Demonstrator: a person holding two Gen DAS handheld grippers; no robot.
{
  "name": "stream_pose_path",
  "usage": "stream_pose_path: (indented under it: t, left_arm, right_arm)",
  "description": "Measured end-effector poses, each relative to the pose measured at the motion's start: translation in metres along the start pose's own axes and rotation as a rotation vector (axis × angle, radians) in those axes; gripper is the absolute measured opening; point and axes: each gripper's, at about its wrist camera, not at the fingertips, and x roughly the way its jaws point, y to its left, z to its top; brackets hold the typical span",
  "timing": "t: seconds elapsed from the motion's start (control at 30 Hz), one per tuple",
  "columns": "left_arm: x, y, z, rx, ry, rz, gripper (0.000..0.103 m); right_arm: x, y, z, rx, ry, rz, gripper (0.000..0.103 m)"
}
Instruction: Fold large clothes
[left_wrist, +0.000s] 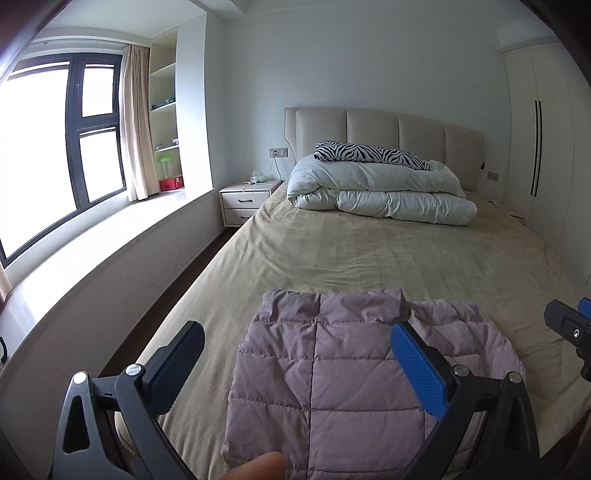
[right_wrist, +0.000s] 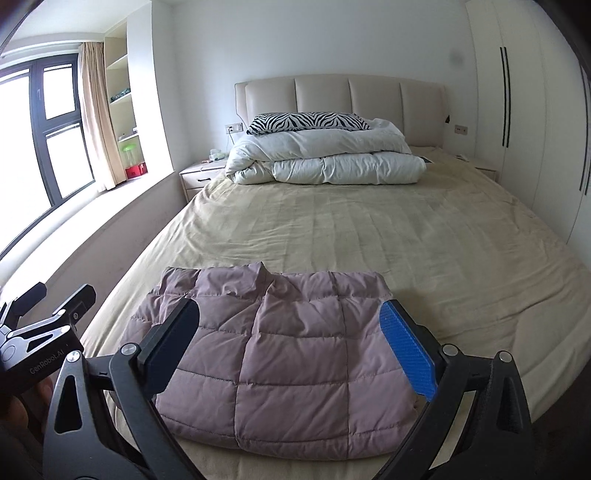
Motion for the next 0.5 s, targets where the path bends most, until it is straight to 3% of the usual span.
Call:
stream_pose_path:
  t: [0.2, 0.5]
  left_arm:
    - [0.026, -0.004, -0.026, 0.011, 0.158, -0.067, 0.103]
    - [0.042, -0.001, -0.040, 0.022, 0.216, -0.035, 0.103]
  right_arm:
    - [0.013, 0.002, -0.019, 0.008, 0.085, -0.049, 0.100]
    - [0.036, 0.004, -0.039, -0.002, 0.170, -0.050, 0.100]
